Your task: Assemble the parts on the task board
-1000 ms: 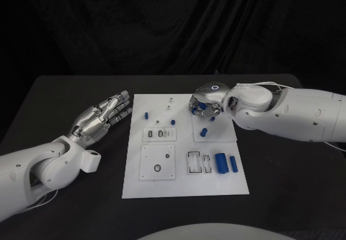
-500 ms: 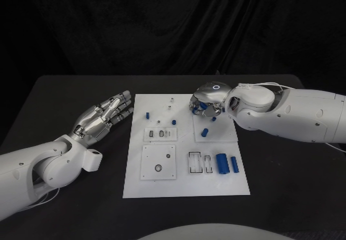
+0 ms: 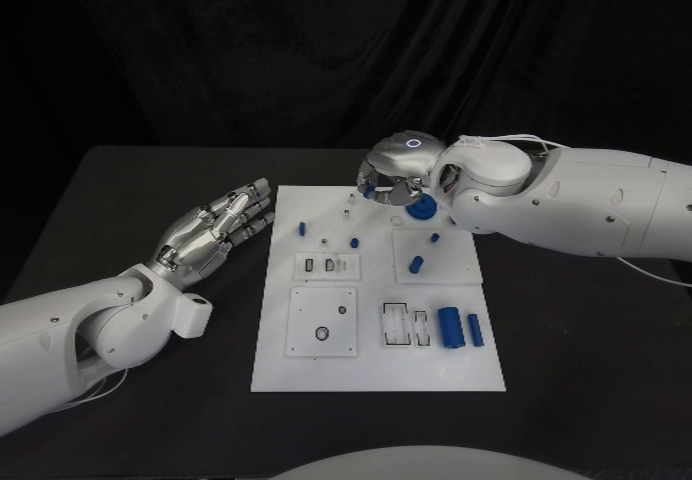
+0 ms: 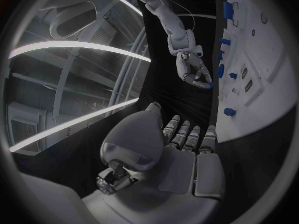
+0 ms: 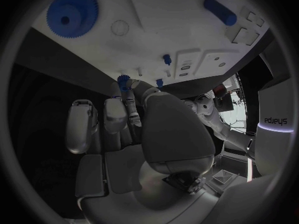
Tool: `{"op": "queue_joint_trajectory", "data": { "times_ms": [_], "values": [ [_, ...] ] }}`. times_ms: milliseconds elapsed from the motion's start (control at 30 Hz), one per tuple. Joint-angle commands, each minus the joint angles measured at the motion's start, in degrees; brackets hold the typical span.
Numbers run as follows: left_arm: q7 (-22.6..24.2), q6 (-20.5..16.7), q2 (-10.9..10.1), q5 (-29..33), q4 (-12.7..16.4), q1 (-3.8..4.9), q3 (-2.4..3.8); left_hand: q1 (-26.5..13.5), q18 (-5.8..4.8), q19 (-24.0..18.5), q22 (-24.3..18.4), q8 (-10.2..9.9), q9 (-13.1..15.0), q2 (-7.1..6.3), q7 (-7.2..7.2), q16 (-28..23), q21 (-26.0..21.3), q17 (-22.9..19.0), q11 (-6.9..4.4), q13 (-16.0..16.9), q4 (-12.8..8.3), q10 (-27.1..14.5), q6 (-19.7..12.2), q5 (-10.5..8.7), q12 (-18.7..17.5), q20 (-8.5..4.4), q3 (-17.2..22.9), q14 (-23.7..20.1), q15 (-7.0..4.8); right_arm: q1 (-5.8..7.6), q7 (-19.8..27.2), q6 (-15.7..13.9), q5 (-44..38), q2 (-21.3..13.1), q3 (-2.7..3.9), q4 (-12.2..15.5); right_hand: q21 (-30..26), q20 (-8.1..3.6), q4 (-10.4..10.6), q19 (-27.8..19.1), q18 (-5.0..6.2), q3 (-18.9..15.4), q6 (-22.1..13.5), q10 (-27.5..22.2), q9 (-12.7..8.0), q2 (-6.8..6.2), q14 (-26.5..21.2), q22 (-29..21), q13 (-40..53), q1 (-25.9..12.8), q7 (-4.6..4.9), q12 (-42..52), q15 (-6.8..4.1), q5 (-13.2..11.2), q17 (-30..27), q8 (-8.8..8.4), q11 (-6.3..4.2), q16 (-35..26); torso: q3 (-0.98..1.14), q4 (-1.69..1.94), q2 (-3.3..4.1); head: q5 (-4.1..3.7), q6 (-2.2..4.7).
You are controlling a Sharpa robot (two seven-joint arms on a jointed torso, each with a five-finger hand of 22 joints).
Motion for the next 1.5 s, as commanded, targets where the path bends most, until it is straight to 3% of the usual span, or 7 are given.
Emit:
{"op": "queue_joint_trajectory", "data": {
  "times_ms": [33, 267, 533, 900, 1033, 1200, 1500],
  "values": [
    [8.45, 0.62, 0.16, -0.07, 0.12, 0.14, 0.05, 0.50, 0.88, 0.14, 0.00, 0.11, 0.08, -0.07, 0.32, -0.20, -0.21, -0.06, -0.01, -0.06, 0.02, -0.37, -0.02, 0.35, -0.10, 0.36, 0.45, -0.10, 0.44, 0.21, 0.94, -0.94, 1.92, 1.40, 0.18, -1.99, 0.34, -0.33, -0.40, 0.14, -0.65, 0.05, -0.65, 1.16, 0.14, -0.02, 0.11, 0.12, 0.08, 0.36, 0.01, -0.35, -0.28, -0.35, 0.26, 0.04, -0.83, 0.45, -0.06, 0.06, 0.12, 0.12, 0.04],
    [8.48, 0.53, 0.29, -0.07, 0.05, 0.14, 0.05, 0.50, 0.88, 0.14, 0.00, 0.11, 0.08, -0.07, 0.32, -0.20, -0.21, -0.06, -0.01, -0.06, 0.02, -0.37, -0.02, 0.35, -0.10, 0.36, 0.45, -0.10, 0.44, 0.30, 1.25, 0.02, 3.16, 4.38, 0.39, -6.17, 0.39, -0.28, -0.39, 0.18, -0.69, 0.08, -0.99, 1.07, 0.34, -0.09, 0.12, 0.23, 0.09, 0.27, 0.11, -0.56, -0.10, -0.39, 0.38, -0.11, -0.77, 0.49, 0.00, -0.01, 0.11, 0.25, 0.03],
    [8.50, 0.62, 0.52, -0.07, -0.08, 0.14, 0.05, 0.56, 0.88, 0.14, 0.00, 0.11, 0.09, -0.08, 0.32, -0.22, -0.21, -0.07, 0.01, -0.05, 0.02, -0.37, 0.03, 0.39, -0.09, 0.35, 0.46, -0.11, 0.41, 0.22, 1.41, 1.74, 3.98, 6.04, 0.44, -8.57, 0.38, -0.17, -0.39, 0.16, -0.71, 0.21, -1.49, 0.95, 0.57, -0.10, 0.09, 0.28, 0.10, 0.23, 0.20, -0.83, 0.06, -0.45, 0.53, -0.37, -0.65, 0.52, 0.00, 0.39, 0.22, 0.07, 0.04],
    [8.60, 0.75, 0.66, -0.07, -0.26, 0.14, 0.05, 0.67, 0.90, 0.14, 0.00, 0.12, 0.09, -0.09, 0.34, -0.24, -0.21, -0.08, 0.04, -0.05, 0.02, -0.37, 0.04, 0.51, -0.09, 0.32, 0.49, -0.13, 0.36, -0.16, 1.47, 2.47, 4.12, 6.86, 0.44, -9.74, 0.41, -0.05, -0.28, 0.15, -0.73, 0.28, -1.90, 0.83, 0.82, -0.08, 0.02, 0.41, 0.13, 0.07, 0.26, -1.11, 0.18, -0.79, 0.68, -0.60, -0.53, 0.54, -0.14, 0.46, 0.26, -0.14, -0.28],
    [8.64, 0.79, 0.70, -0.07, -0.34, 0.14, 0.05, 0.73, 0.90, 0.14, 0.00, 0.11, 0.08, -0.07, 0.35, -0.28, -0.21, -0.09, 0.06, -0.06, 0.03, -0.39, -0.03, 0.59, -0.12, 0.30, 0.52, -0.17, 0.34, -0.37, 1.54, 2.41, 4.13, 7.28, 0.44, -10.25, 0.41, -0.03, -0.28, 0.15, -0.73, 0.31, -1.97, 0.80, 0.87, -0.05, 0.06, 0.42, 0.13, 0.08, 0.25, -1.16, 0.20, -0.88, 0.94, -0.64, -0.52, 0.66, -0.18, 0.38, 0.22, -0.55, -0.54],
    [8.64, 0.80, 0.74, -0.07, -0.47, 0.14, 0.05, 0.77, 0.91, 0.14, 0.00, 0.11, 0.08, -0.06, 0.35, -0.28, -0.21, -0.09, 0.07, -0.06, 0.03, -0.39, 0.00, 0.63, -0.11, 0.29, 0.53, -0.17, 0.32, -0.64, 1.60, 2.54, 4.14, 7.64, 0.44, -10.67, 0.40, 0.02, -0.26, 0.12, -0.73, 0.37, -2.14, 0.70, 0.96, -0.03, 0.03, 0.44, 0.14, 0.06, 0.27, -1.30, 0.24, -0.98, 0.97, -0.74, -0.48, 0.67, -0.15, 0.36, 0.20, -1.03, -0.73],
    [8.62, 1.03, 1.03, -0.07, -0.83, 0.13, 0.05, 0.84, 0.91, 0.14, 0.00, 0.11, 0.08, -0.04, 0.37, -0.28, -0.21, -0.09, 0.09, -0.07, 0.04, -0.41, -0.03, 0.72, -0.15, 0.27, 0.57, -0.18, 0.31, -1.01, 1.77, 2.98, 4.14, 8.01, 0.44, -10.86, 0.43, 0.08, -0.25, 0.12, -0.74, 0.49, -2.52, 0.62, 1.08, 0.01, 0.00, 0.54, 0.16, 0.05, 0.28, -1.48, 0.29, -1.05, 1.12, -0.98, -0.42, 0.72, -0.13, 0.37, 0.17, -0.96, -1.24]
  ]
}}
